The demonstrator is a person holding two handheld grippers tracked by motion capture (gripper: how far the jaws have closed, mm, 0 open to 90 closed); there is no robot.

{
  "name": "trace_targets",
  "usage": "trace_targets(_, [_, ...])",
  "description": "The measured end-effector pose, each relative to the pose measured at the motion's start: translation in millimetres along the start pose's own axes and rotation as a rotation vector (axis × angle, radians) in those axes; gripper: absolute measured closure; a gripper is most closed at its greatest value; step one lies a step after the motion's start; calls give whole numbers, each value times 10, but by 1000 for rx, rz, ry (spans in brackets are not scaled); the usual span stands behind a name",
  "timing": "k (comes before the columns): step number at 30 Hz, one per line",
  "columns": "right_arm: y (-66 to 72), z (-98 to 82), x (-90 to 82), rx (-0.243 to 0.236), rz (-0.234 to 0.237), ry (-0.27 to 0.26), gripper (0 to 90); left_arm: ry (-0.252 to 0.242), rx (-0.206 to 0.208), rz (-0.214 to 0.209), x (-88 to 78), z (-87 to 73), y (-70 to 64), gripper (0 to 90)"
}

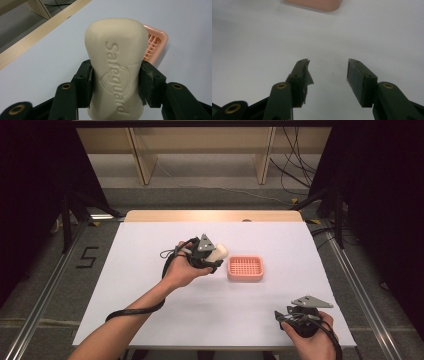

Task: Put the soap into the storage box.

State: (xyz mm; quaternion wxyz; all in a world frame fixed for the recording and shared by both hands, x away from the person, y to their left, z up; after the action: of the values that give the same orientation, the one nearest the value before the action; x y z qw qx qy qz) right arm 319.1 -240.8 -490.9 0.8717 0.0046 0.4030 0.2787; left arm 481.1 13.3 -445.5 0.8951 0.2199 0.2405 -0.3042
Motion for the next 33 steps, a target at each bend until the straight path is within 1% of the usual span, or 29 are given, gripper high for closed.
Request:
trace_targets(1, [-9, 10, 8, -24, 8, -9, 523, -4, 9, 0, 5, 8, 2, 495])
trace_targets(2, [-11, 10, 9, -26, 6, -9, 523, -6, 9, -2, 9, 11, -2, 495])
trace_targets(3, [16, 1, 8, 7, 3, -7, 523, -6, 7, -3, 12, 12, -5, 494])
trace_targets(4, [-16, 11, 4, -32, -7, -9, 523, -6, 7, -3, 12, 12, -5, 495])
trace_targets(5, [-16, 11, 4, -35, -6, -9, 523, -4, 5, -5, 23, 15, -18, 495])
trace_targets(6, [3, 10, 19, -22, 17, -12, 523, -5, 6, -6, 28, 18, -23, 495])
trace_targets(9, [3, 11, 15, -22, 15, -12, 522, -5, 7, -7, 41, 25, -36, 494])
trace_targets(10, [2, 11, 15, -22, 14, -12, 522, -8, -4, -7, 47, 31, -48, 495])
trace_targets(11, [3, 10, 15, -21, 14, -12, 521, -8, 13, -8, 49, 34, -44, 495])
trace_targets(13, [1, 9, 15, -21, 14, -11, 521, -15, 6, -10, 60, 40, -54, 495])
trace_targets(16, [1, 9, 18, -24, 16, -12, 521, -11, 2, -9, 65, 43, -59, 494])
trace_targets(18, [1, 7, 11, -24, 13, -3, 521, -9, 8, -9, 73, 43, -58, 494])
trace_targets(19, [-20, -3, -11, -39, -12, 13, 521, -13, 7, -7, 85, 46, -59, 495])
trace_targets(22, [-23, -2, -10, -42, -12, 12, 521, -19, -3, -10, 95, 54, -69, 494])
trace_targets(23, [2, 7, 11, -22, 12, -4, 521, -15, -5, -13, 98, 54, -72, 494])
trace_targets(24, [2, 7, 11, -22, 12, -4, 521, -15, -5, -13, 98, 54, -72, 494])
trace_targets(25, [-13, 11, 7, -33, -2, -10, 521, -20, 0, -15, 102, 60, -73, 495])
trace_targets(26, [-13, 11, 7, -33, -2, -10, 521, -25, 12, -18, 105, 66, -70, 495])
trace_targets(27, [2, 6, 11, -23, 14, -3, 520, -29, 4, -22, 113, 73, -83, 495])
trace_targets(28, [2, 6, 11, -23, 14, -3, 520, -29, 4, -22, 113, 73, -83, 494])
trace_targets(29, [-17, 8, -2, -38, -5, 0, 520, -28, -1, -23, 116, 74, -90, 494])
trace_targets(30, [-17, 8, -2, -38, -5, 0, 520, -28, -4, -21, 119, 74, -94, 494])
trace_targets(31, [3, 10, 20, -23, 18, -13, 520, -29, -4, -21, 125, 78, -96, 494])
trace_targets(32, [3, 10, 20, -23, 18, -13, 520, -29, -4, -21, 125, 78, -96, 494])
trace_targets(33, [2, 10, 20, -23, 18, -13, 520, -35, 9, -20, 133, 85, -90, 494])
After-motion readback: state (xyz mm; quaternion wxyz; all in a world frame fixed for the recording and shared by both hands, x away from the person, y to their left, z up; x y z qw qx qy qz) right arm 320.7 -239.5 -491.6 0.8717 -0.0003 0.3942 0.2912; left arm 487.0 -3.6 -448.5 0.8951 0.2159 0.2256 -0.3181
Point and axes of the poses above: each handheld gripper's, and its own axes: x roughly forward along the jaws, z roughly out of its top, y roughly to its left, the point moved 6 cm from there along x, roughly forward along the jaws, and after that the axes turned 13 degrees about z, right-handed, at the moved point
